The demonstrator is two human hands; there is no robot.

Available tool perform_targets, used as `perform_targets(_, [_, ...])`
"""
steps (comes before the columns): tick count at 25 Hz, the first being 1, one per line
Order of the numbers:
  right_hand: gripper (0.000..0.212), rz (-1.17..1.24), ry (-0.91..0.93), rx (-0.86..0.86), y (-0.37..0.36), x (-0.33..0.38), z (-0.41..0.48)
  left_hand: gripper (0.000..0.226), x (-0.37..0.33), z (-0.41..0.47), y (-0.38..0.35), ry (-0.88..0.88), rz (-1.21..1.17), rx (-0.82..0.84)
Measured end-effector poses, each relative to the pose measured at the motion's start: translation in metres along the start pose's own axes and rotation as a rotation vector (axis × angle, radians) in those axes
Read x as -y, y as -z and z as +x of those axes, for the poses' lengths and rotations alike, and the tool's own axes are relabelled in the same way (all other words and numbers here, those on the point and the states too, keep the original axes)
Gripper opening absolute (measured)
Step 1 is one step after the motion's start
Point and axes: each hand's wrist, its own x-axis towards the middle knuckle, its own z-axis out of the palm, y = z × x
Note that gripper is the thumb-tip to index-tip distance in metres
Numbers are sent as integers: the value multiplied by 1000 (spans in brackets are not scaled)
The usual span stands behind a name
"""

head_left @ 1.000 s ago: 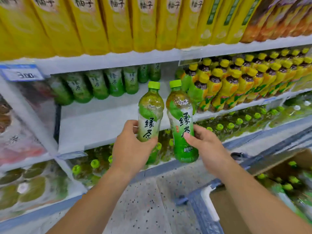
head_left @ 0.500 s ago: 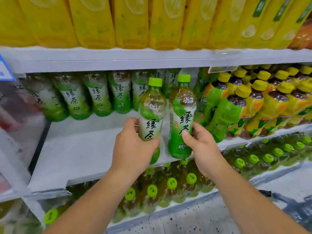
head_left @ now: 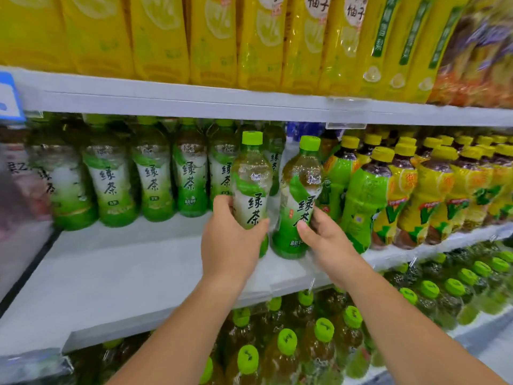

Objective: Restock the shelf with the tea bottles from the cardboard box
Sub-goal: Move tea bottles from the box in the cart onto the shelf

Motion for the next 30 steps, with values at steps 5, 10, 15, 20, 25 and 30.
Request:
perform_targets(5, [38, -106, 33, -15, -8, -4, 5, 61, 28, -7, -9, -122, 14, 50])
perform_targets(10, [46, -188, 92, -87, -5, -11, 20, 53, 38, 12, -15, -104, 141, 88])
perform_targets(15, [33, -57, 66, -140, -8, -18, 54, 27, 34, 41, -37, -82, 280, 28])
perform_targets(20, [32, -112, 119, -240, -18, -24, 77, 26, 32, 51, -53, -60, 299, -79])
perform_targets(25, [35, -244, 60, -296, -27, -29, 103, 30, 44, 62, -68, -86, 282, -116])
perform_targets(30, [27, -275, -5, -328, -31, -31, 124, 32, 34, 73, -75, -23, 419, -114])
